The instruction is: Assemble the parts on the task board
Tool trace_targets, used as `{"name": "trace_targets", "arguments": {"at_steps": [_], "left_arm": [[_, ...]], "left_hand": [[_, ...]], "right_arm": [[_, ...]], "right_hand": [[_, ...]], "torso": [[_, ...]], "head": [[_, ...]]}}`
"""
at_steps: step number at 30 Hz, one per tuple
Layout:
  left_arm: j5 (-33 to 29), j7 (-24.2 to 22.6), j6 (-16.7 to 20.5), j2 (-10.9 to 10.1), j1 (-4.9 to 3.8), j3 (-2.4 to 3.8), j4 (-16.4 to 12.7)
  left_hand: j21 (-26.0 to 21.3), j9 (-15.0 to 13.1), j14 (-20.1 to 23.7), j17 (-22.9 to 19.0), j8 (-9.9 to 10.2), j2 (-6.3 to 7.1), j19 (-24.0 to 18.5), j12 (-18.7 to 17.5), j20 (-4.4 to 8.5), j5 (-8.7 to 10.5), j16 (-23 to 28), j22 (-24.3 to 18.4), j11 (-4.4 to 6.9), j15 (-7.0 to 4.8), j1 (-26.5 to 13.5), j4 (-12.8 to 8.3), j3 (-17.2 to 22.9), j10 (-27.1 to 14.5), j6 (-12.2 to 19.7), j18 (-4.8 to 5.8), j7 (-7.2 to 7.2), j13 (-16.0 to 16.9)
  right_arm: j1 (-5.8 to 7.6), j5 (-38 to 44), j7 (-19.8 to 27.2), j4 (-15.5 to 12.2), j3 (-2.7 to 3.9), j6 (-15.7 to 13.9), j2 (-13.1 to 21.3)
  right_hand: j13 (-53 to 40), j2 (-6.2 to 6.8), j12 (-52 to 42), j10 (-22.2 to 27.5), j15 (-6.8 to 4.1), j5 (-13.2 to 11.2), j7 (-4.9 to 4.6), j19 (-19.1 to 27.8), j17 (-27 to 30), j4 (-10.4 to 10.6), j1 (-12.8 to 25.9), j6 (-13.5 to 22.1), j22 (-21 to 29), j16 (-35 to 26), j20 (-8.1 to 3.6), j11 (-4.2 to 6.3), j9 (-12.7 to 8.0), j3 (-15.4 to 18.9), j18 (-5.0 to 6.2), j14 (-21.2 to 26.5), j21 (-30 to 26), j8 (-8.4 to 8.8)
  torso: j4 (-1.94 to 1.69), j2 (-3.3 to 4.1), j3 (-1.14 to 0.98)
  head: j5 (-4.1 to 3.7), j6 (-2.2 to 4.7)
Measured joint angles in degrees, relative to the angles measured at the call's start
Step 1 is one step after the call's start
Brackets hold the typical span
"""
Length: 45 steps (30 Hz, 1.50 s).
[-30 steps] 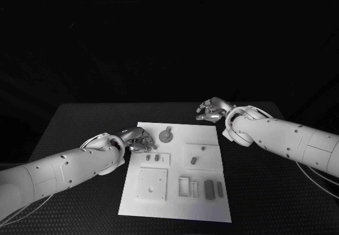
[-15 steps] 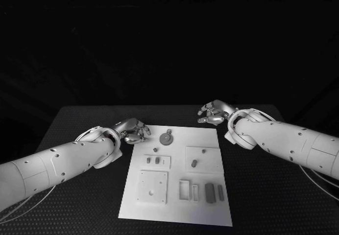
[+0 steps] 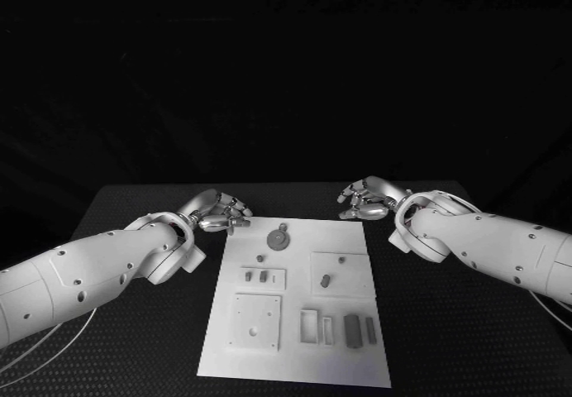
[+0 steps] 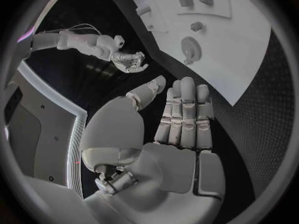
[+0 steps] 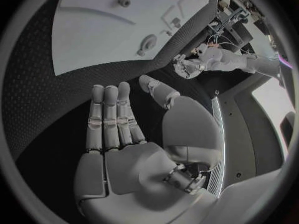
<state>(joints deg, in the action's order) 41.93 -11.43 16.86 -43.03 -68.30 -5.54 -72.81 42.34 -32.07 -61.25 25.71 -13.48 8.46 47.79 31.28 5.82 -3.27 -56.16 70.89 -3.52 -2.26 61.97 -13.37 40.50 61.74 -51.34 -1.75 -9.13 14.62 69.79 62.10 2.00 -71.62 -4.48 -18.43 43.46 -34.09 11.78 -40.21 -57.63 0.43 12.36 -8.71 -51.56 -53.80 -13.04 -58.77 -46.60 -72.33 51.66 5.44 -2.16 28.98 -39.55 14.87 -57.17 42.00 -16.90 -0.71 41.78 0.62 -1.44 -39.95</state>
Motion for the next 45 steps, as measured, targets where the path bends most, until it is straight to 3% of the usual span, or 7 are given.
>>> {"name": "trace_targets", "arguments": {"at_steps": [5, 10, 13, 14, 15, 22, 45], "left_arm": [[-7.34, -1.81, -0.74, -1.69, 0.02, -0.02, -2.34], [-12.74, -3.32, -1.42, -2.24, 0.0, -0.02, -3.57], [-15.1, -4.07, -1.93, -2.24, 0.0, -0.02, -3.95], [-15.8, -4.31, -2.11, -2.18, 0.0, -0.02, -3.96], [-16.27, -4.47, -2.24, -2.09, 0.0, -0.02, -3.91], [-18.5, -5.2, -3.13, -1.18, 0.05, -0.11, -3.3], [-20.55, -5.6, -3.63, -1.06, 0.11, -0.19, -3.14]], "left_hand": [[-1.87, -0.17, 1.39, -0.51, -0.35, -0.06, -1.77, -1.22, -0.5, 0.0, 2.97, -0.4, -0.63, 1.38, -0.83, 0.4, -1.39, -0.19, 0.29, 0.16, -0.29, -0.25], [-4.62, -0.29, 2.75, -1.11, -0.78, -1.86, -3.49, -4.3, -0.85, -0.5, 7.82, -0.95, -1.53, 2.72, -2.63, -1.55, -7.28, -0.93, 0.89, 0.47, -0.28, -1.11], [-6.31, -0.23, 3.76, -1.63, -1.0, -1.76, -4.56, -6.21, -1.66, -0.44, 11.33, -1.44, -1.58, 3.73, -2.94, -1.89, -8.3, -0.87, 1.01, 0.43, -0.29, -1.66], [-6.72, -0.2, 4.07, -1.77, -1.0, -1.89, -4.88, -6.72, -1.98, -0.44, 12.31, -1.53, -1.62, 4.04, -3.12, -1.87, -8.6, -0.83, 1.24, 0.42, -0.19, -1.8], [-7.15, -0.14, 4.31, -1.89, -1.0, -1.89, -5.22, -7.37, -2.32, -0.44, 13.52, -1.6, -1.74, 4.34, -3.11, -1.92, -8.75, -0.72, 1.33, 0.41, -0.26, -1.99], [-8.26, -0.04, 4.06, -1.82, -1.33, -2.11, -5.76, -8.96, -2.87, -0.44, 17.03, -1.62, -1.91, 5.06, -3.33, -2.13, -9.34, 0.11, 1.33, 0.41, -0.26, -2.29], [-8.86, 0.23, 4.04, -0.93, -1.33, -2.12, -5.81, -10.28, -3.39, -0.44, 19.14, -1.54, -2.12, 5.45, -3.32, -1.98, -9.8, 0.73, 1.33, 0.43, -0.3, -2.35]], "right_arm": [[0.0, 5.0, -0.03, -3.52, -0.78, 1.27, 2.47], [-0.03, 10.71, -0.39, -6.31, -2.33, 2.37, 3.4], [-0.48, 14.6, -0.87, -7.6, -3.23, 3.06, 3.35], [-0.72, 16.18, -1.16, -7.98, -3.37, 3.29, 3.29], [-0.89, 17.39, -1.43, -8.21, -3.48, 3.41, 3.22], [-1.61, 25.56, -4.23, -8.87, -5.11, 3.9, 2.59], [-4.63, 32.92, -7.81, -5.04, -6.04, 3.65, -1.49]], "right_hand": [[11.37, 0.34, 11.4, 0.0, 1.22, -1.8, 0.18, -1.9, 1.8, 0.65, -2.02, -0.18, -0.64, 1.37, 0.39, 0.0, 0.0, -0.97, 0.16, -0.87, -0.57, -0.55], [18.02, 1.28, 17.85, -0.19, 0.89, -4.14, 0.37, -4.45, 3.41, 1.78, -3.64, -0.37, -0.98, 2.67, -0.41, -0.2, -0.01, -2.41, -0.01, -2.86, -0.91, -0.85], [20.18, 1.37, 20.13, -1.2, 0.5, -4.89, 0.76, -5.56, 4.06, 1.99, -4.33, -0.81, -1.23, 3.11, -1.05, -1.27, -0.17, -2.86, -0.34, -3.64, -0.91, -1.09], [20.58, 1.41, 20.54, 0.75, 0.47, -5.3, 0.69, -5.67, 4.19, 2.04, -4.38, -3.08, -1.29, 3.17, -1.17, -3.41, -0.22, -3.15, -0.71, -3.67, -0.91, -1.18], [20.99, 1.66, 20.92, 1.01, 0.24, -5.72, 0.48, -6.0, 4.36, 2.13, -4.62, -3.39, -1.4, 3.5, -1.26, -4.13, -0.29, -3.24, -0.79, -3.89, -0.91, -1.18], [23.1, 2.9, 23.4, -1.19, -0.01, -8.41, 0.31, -6.59, 5.3, 3.26, -5.8, -3.39, -1.75, 3.94, -1.46, -4.61, -0.75, -5.15, -1.07, -4.56, -1.76, -1.18], [24.34, 4.14, 24.58, -2.5, 0.15, -9.04, 0.51, -6.67, 5.77, 3.95, -5.57, -3.6, -2.24, 4.21, -1.37, -4.69, -1.09, -6.48, -1.07, -4.4, -2.32, -1.18]], "torso": [[0.04, -0.4, 0.07], [0.17, -1.03, 0.03], [0.25, -1.54, -0.04], [0.27, -1.72, -0.07], [0.3, -1.86, -0.09], [0.41, -2.7, -0.14], [0.31, -3.09, -0.12]], "head": [[-0.41, -0.24], [-0.64, -0.6], [-0.68, -0.88], [-0.67, -0.99], [-0.62, -1.04], [-0.49, -1.55], [-0.04, -2.22]]}}
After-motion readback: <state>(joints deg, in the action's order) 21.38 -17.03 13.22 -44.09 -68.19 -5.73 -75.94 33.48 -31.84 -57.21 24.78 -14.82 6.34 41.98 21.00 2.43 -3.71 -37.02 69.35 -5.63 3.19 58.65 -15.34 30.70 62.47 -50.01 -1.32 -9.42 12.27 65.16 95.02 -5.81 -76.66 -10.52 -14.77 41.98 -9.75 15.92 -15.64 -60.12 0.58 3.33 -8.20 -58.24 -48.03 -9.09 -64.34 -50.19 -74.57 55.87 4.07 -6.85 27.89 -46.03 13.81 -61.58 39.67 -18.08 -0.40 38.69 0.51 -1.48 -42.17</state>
